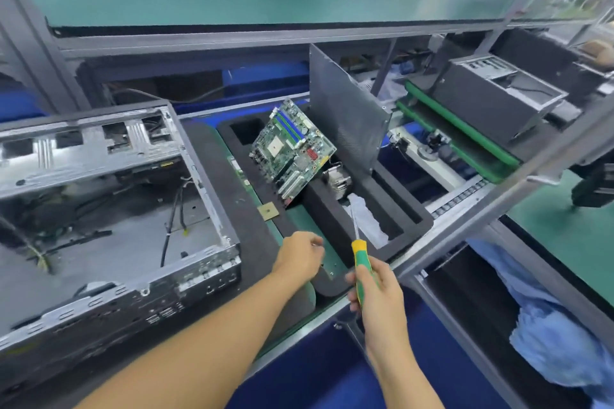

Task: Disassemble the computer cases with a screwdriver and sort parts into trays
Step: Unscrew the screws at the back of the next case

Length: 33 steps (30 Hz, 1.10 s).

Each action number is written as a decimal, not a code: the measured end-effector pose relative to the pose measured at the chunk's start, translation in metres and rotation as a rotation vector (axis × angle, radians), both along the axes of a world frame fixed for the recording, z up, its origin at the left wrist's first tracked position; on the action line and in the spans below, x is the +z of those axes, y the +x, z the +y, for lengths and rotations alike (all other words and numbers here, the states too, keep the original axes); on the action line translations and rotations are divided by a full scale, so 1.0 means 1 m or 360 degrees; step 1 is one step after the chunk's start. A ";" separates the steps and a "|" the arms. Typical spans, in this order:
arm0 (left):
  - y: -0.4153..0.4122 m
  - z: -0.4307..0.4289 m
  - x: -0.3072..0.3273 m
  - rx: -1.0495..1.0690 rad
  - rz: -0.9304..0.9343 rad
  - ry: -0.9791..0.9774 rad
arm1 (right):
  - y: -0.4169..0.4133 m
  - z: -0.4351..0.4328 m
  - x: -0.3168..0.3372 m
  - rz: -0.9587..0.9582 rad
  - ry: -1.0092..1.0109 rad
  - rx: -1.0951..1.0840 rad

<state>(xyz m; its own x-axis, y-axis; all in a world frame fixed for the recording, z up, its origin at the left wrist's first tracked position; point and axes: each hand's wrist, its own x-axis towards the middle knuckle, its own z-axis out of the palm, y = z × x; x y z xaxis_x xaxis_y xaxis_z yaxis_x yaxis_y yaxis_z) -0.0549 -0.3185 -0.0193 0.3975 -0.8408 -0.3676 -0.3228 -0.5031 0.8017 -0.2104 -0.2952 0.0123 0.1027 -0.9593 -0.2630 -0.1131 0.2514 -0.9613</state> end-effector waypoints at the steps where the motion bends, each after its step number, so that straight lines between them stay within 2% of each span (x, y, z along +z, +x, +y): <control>1: 0.004 0.009 0.012 0.0009 0.0043 -0.0095 | 0.010 0.007 0.003 -0.0081 -0.0028 0.0039; 4: 0.024 0.043 0.057 0.0001 0.0232 -0.0364 | 0.042 0.037 0.012 -0.0383 -0.0053 0.0091; 6: 0.048 0.073 0.086 -0.0026 0.0257 -0.0500 | 0.064 0.064 0.016 -0.0579 -0.0020 0.0096; 10: 0.121 0.152 0.117 -0.0072 -0.0257 -0.0483 | 0.104 0.127 0.021 -0.0790 0.0011 0.0163; 14: 0.206 0.223 0.116 -0.0131 -0.0914 -0.0064 | 0.137 0.193 0.019 -0.0878 0.0077 0.0267; 18: 0.266 0.271 0.106 -0.0208 -0.1338 0.0461 | 0.162 0.261 0.016 -0.0790 0.0171 0.0371; 22: 0.292 0.292 0.096 -0.0497 -0.1306 0.0908 | 0.177 0.312 0.010 -0.0570 0.0183 0.0500; 26: 0.291 0.294 0.094 -0.0619 -0.1237 0.1010 | 0.184 0.337 0.001 -0.0231 0.0156 0.0673; 33: 0.278 0.302 0.100 -0.0658 -0.1321 0.0989 | 0.190 0.351 -0.006 -0.0011 0.0039 0.0811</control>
